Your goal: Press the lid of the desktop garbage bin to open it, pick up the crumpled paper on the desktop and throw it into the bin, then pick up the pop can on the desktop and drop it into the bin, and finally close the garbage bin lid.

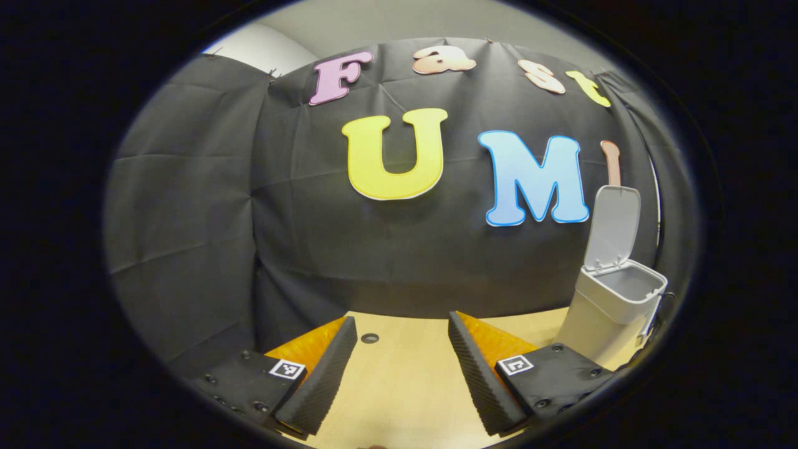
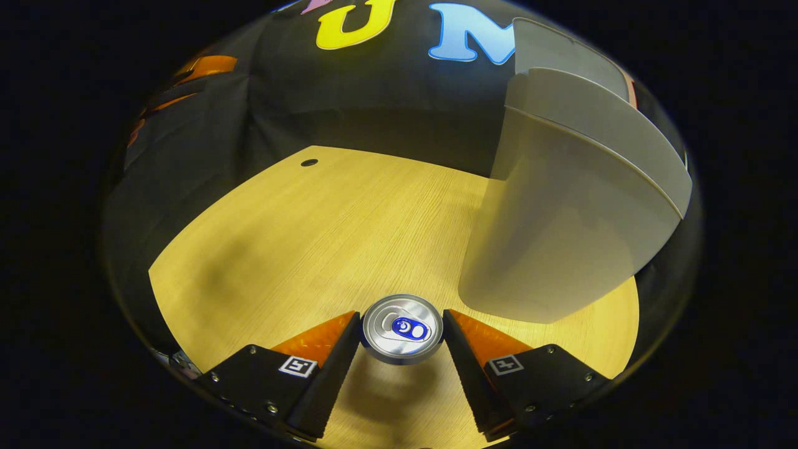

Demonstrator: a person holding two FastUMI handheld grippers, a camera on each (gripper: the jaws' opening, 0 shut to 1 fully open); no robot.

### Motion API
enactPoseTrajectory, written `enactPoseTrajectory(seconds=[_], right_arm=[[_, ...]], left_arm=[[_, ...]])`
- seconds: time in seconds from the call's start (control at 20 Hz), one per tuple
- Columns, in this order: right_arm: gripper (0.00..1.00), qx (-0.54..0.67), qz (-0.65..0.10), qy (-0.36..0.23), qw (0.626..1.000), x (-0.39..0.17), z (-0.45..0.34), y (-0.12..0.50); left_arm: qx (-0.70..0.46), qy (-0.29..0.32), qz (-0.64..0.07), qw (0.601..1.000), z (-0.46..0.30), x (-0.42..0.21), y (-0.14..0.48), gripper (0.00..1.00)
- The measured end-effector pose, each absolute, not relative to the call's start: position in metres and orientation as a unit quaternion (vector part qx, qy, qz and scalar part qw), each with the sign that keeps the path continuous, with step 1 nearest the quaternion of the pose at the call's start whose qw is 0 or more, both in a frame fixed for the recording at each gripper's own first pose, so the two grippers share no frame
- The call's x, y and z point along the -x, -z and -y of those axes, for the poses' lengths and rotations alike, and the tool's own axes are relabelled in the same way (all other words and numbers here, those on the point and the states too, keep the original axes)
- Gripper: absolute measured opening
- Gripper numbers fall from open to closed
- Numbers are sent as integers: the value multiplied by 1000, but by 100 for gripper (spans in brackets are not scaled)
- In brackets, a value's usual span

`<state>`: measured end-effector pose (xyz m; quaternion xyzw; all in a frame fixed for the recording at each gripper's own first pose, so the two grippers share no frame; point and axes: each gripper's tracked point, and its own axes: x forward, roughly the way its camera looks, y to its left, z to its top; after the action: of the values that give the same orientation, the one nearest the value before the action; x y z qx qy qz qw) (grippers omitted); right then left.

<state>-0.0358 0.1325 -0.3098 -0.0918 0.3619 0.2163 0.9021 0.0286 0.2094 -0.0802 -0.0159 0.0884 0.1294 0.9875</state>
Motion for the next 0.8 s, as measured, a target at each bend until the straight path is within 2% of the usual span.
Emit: enactPoseTrajectory(seconds=[0.55, 0.6, 0.75, 0.8], right_arm=[[84, 50, -277, -219, 934, 11, -148, 223], [84, 45, -266, -221, 937, 8, -150, 211], [84, 26, -222, -224, 949, -4, -156, 165], [84, 21, -209, -224, 952, -8, -156, 152]], left_arm=[[17, -116, -99, 988, -203, -35, 94, 94], [18, -114, -98, 988, -202, -37, 95, 99], [19, -108, -100, 989, -198, -43, 97, 99], [20, -106, -100, 989, -197, -43, 97, 94]])
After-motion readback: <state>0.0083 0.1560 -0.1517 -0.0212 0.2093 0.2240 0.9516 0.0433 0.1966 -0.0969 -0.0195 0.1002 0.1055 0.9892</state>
